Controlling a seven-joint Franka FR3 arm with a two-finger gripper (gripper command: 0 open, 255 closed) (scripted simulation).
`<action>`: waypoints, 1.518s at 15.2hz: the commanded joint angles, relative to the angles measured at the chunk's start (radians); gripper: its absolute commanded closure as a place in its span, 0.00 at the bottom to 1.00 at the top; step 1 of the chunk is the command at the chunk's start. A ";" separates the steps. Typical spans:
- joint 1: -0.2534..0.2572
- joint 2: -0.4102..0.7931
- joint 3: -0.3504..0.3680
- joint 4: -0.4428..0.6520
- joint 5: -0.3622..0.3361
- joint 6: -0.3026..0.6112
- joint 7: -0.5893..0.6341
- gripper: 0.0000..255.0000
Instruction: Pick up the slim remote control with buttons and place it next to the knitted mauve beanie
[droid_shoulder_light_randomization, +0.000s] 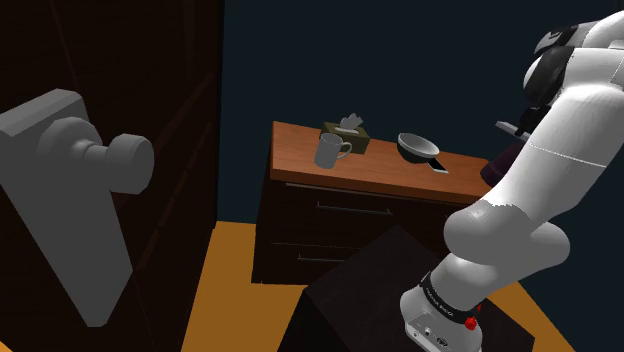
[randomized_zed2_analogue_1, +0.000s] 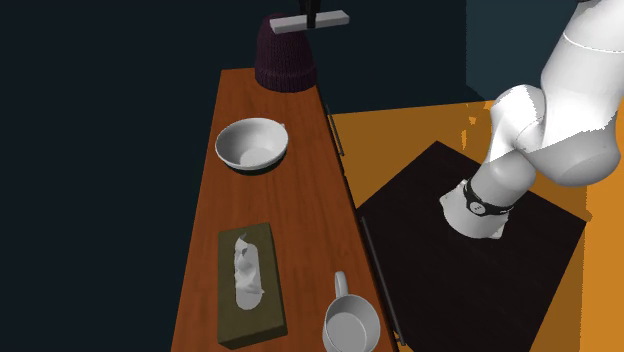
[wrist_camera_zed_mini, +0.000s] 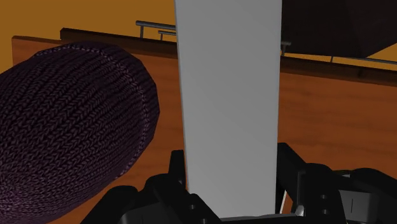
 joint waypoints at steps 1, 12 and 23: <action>0.006 -0.006 0.001 -0.037 -0.004 0.033 0.003 1.00; 0.022 -0.016 0.006 -0.195 -0.009 0.184 0.004 1.00; 0.019 0.011 0.015 -0.317 0.018 0.324 -0.015 1.00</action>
